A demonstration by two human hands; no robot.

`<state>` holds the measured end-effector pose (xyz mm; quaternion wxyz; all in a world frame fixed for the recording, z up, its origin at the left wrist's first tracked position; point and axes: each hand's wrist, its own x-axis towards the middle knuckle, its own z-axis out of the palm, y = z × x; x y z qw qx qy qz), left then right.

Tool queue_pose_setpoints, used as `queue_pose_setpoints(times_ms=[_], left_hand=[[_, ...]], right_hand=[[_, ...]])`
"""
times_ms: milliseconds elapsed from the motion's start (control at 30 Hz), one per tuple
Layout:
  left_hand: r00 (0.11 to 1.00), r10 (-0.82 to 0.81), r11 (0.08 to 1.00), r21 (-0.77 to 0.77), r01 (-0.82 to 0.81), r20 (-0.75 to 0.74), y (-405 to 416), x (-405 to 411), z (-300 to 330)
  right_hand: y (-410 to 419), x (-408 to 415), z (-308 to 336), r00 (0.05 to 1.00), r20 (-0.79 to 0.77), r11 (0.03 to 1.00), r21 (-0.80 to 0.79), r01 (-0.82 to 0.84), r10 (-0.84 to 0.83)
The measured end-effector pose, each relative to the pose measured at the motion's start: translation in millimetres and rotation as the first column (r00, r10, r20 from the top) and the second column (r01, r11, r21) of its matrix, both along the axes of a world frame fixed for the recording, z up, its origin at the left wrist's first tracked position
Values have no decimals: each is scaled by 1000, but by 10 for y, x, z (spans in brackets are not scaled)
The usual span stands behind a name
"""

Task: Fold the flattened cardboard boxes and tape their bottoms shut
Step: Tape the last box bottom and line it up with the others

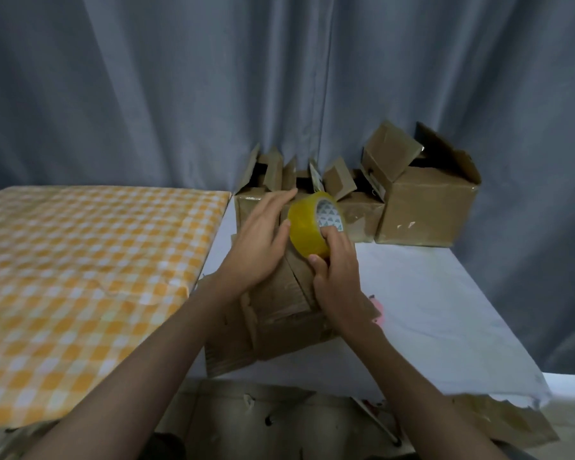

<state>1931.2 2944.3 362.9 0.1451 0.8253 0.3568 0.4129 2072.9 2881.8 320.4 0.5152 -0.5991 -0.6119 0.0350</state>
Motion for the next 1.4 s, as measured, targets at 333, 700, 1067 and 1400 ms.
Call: queue_pose_setpoints(times_ms=[333, 700, 1067, 1400], left_hand=[[999, -41, 995, 86, 42, -10, 146, -66, 226], [1000, 5, 999, -37, -5, 16, 256, -111, 392], [996, -28, 981, 187, 43, -86, 83, -270, 518], [989, 0, 999, -36, 5, 146, 141, -209, 861]], right_hand=[[20, 13, -51, 998, 5, 997, -27, -70, 70], [16, 38, -40, 991, 1, 989, -55, -137, 137], [7, 53, 70, 996, -42, 994, -77, -83, 80], [22, 91, 376, 992, -37, 992, -20, -123, 122]])
